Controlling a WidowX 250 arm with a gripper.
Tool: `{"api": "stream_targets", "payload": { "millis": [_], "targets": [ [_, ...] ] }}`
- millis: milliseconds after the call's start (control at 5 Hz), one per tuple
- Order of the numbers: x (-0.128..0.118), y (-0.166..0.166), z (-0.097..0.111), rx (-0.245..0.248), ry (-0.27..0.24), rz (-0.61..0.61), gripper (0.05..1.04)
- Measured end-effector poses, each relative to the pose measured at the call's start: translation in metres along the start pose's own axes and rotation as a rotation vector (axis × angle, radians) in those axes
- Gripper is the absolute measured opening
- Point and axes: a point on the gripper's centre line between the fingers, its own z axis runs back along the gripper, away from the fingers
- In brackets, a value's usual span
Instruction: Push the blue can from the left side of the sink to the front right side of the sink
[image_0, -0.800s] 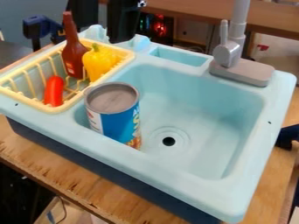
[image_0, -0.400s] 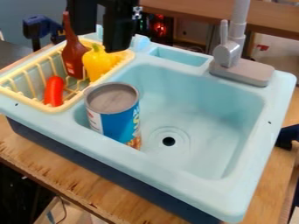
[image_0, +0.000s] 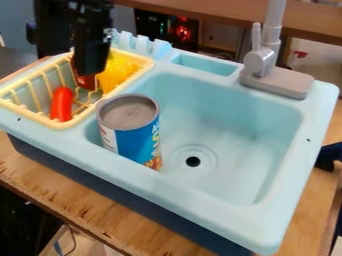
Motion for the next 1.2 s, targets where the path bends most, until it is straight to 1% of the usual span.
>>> {"api": "stream_targets", "payload": {
  "millis": [200, 400, 600, 800, 1000, 1200],
  "targets": [
    [-0.005, 0.018, -0.005, -0.002, -0.006, 0.052, 1.0],
    [-0.001, 0.027, -0.011, 0.008, -0.01, 0.059, 1.0],
    [0.01, 0.034, -0.027, 0.02, 0.022, 0.048, 1.0],
    [0.014, 0.036, -0.032, 0.038, 0.006, 0.051, 1.0],
    [0.016, 0.036, -0.035, 0.045, -0.008, 0.041, 1.0],
    [0.019, 0.037, -0.04, 0.046, -0.006, 0.038, 1.0]
  ]
}}
